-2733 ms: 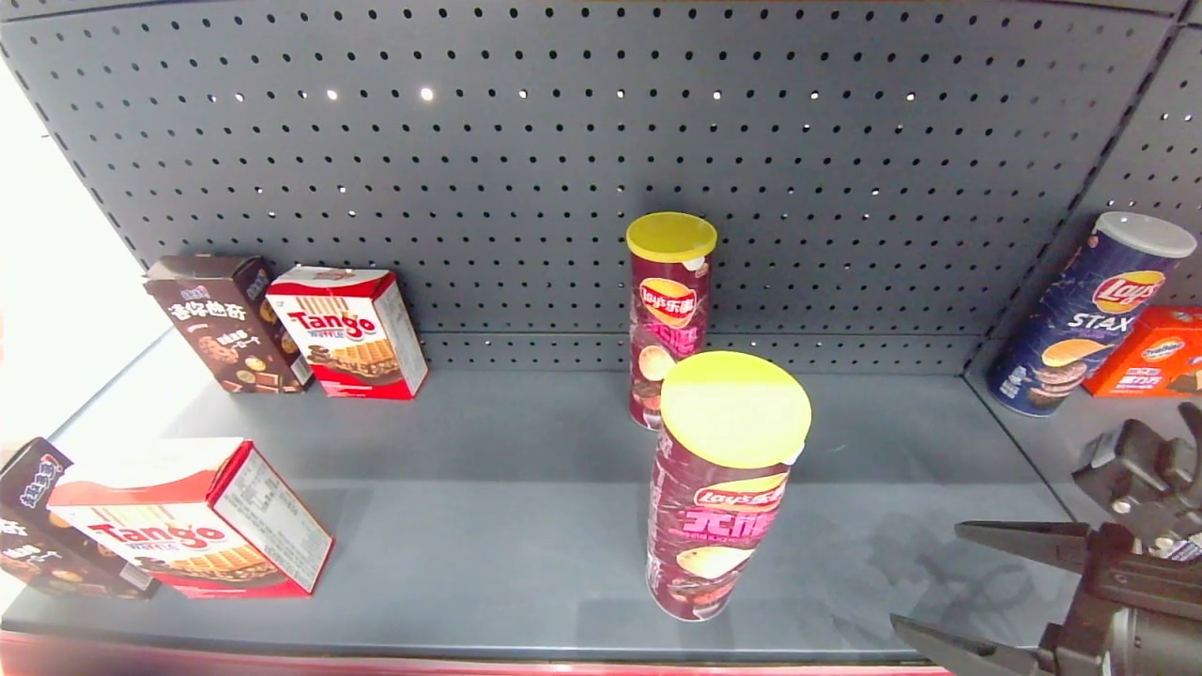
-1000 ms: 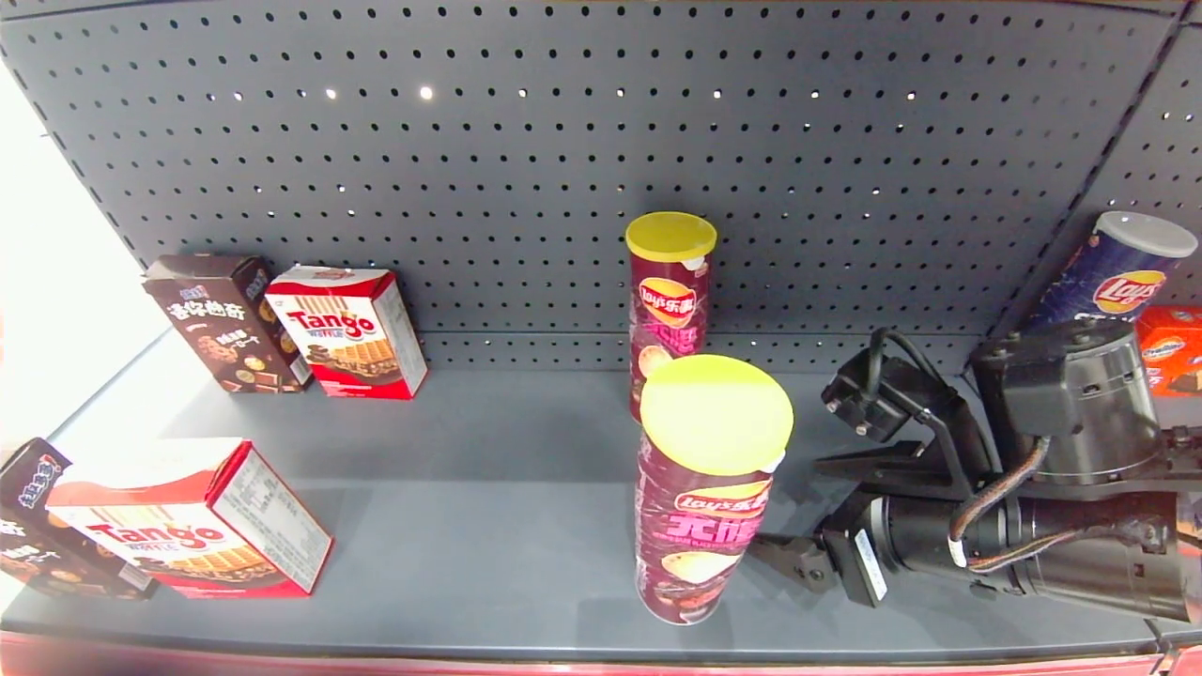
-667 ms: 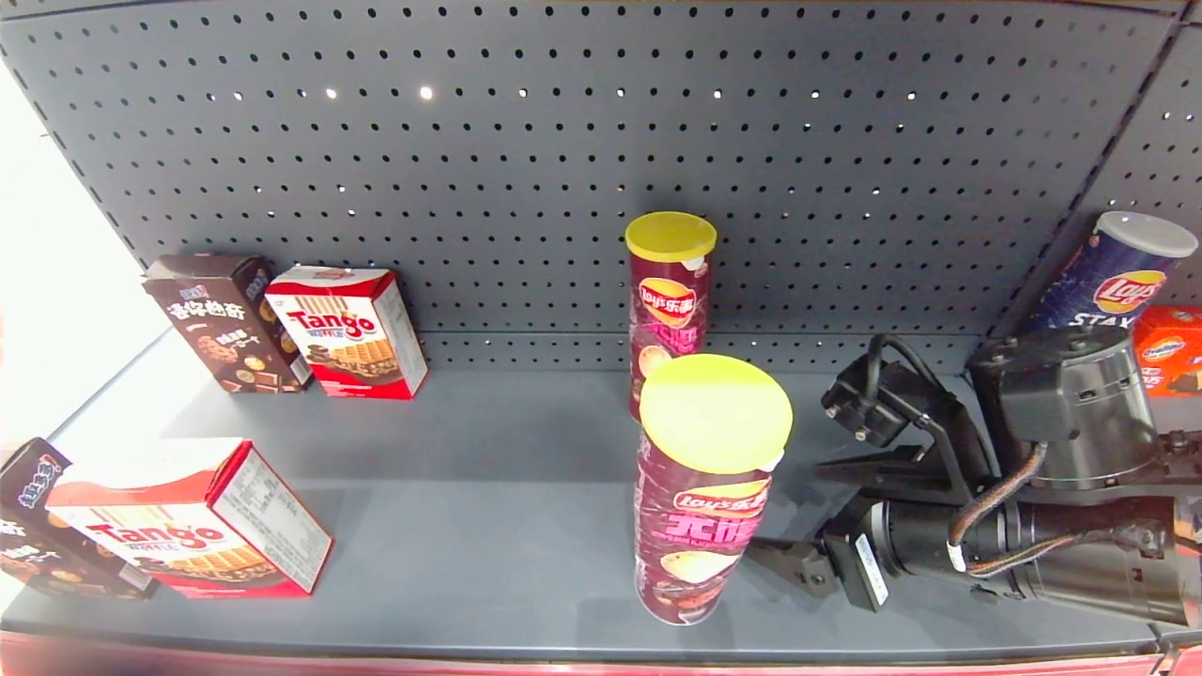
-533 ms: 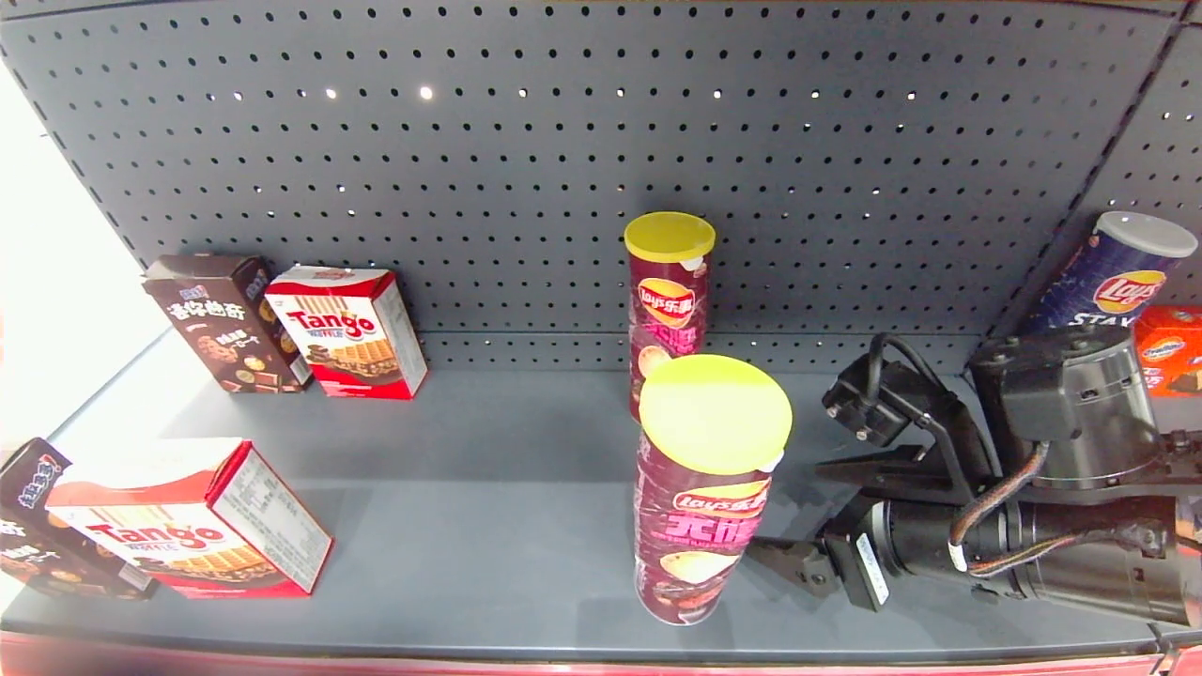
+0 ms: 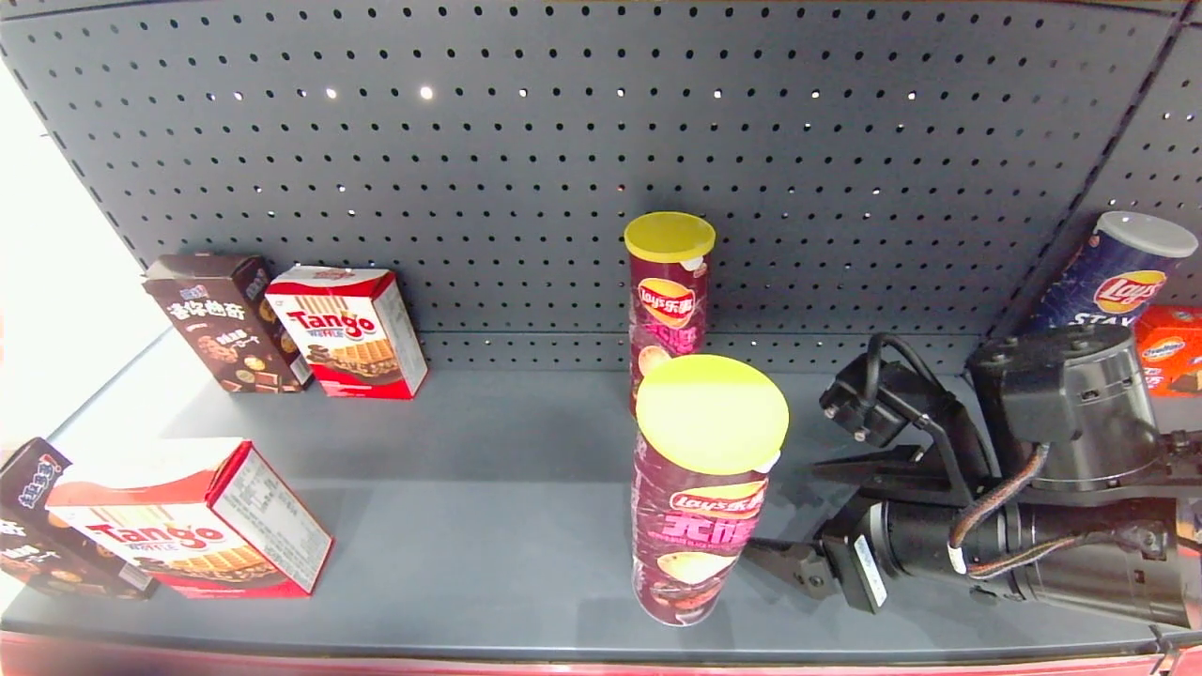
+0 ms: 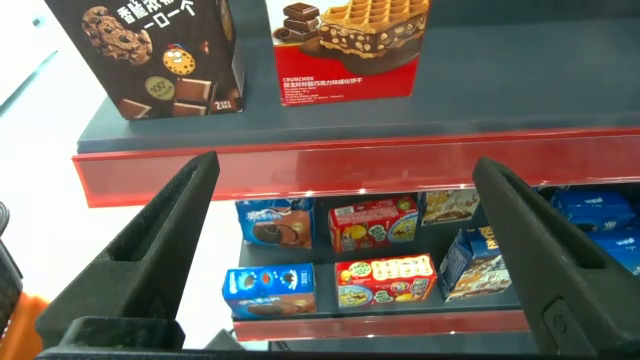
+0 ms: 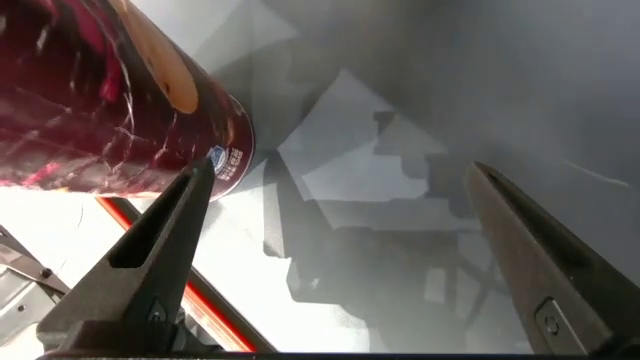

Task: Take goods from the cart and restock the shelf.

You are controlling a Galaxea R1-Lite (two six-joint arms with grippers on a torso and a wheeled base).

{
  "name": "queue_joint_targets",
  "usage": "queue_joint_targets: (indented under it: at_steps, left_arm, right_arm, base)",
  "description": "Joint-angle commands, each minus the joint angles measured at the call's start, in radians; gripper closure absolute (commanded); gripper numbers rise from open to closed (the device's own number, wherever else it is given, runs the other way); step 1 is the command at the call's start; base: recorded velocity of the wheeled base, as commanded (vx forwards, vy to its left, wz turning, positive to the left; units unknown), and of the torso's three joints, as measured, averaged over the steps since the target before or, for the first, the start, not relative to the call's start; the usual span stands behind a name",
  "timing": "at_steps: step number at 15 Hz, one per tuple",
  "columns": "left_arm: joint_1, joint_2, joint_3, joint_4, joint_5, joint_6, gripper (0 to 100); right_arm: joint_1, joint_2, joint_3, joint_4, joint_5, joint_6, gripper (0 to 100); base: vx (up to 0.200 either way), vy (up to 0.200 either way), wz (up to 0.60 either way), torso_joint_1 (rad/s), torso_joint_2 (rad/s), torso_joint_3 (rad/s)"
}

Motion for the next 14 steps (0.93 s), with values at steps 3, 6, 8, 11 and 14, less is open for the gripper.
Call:
queue_joint_targets:
  at_steps: [3, 6, 8, 11, 14]
  left_arm:
    - [0.000, 0.000, 0.000, 0.000, 0.000, 0.001, 0]
    - [0.000, 0.002, 0.003, -0.005, 0.000, 0.004, 0]
    - [0.000, 0.002, 0.003, -0.005, -0.003, 0.006, 0]
    - [0.000, 0.002, 0.001, 0.000, -0.005, 0.009, 0]
    - [0.000, 0.002, 0.003, -0.003, -0.006, 0.009, 0]
  right_arm:
    - [-0.068, -0.142, 0.074, 0.000, -0.002, 0.000, 0]
    - [-0.126, -0.468, 0.277, 0.007, -0.001, 0.001, 0]
    - [-0.122, -0.643, 0.403, 0.004, -0.002, 0.000, 0]
    - [-0.115, -0.992, 0.574, 0.021, 0.012, -0.009, 0]
    - [-0.122, -1.232, 0.666, 0.092, 0.038, -0.003, 0]
  base:
    - [0.000, 0.000, 0.00, 0.000, 0.00, 0.000]
    - [0.000, 0.000, 0.00, 0.000, 0.00, 0.000]
    - [0.000, 0.000, 0.00, 0.000, 0.00, 0.000]
    - [0.000, 0.000, 0.00, 0.000, 0.00, 0.000]
    - [0.000, 0.000, 0.00, 0.000, 0.00, 0.000]
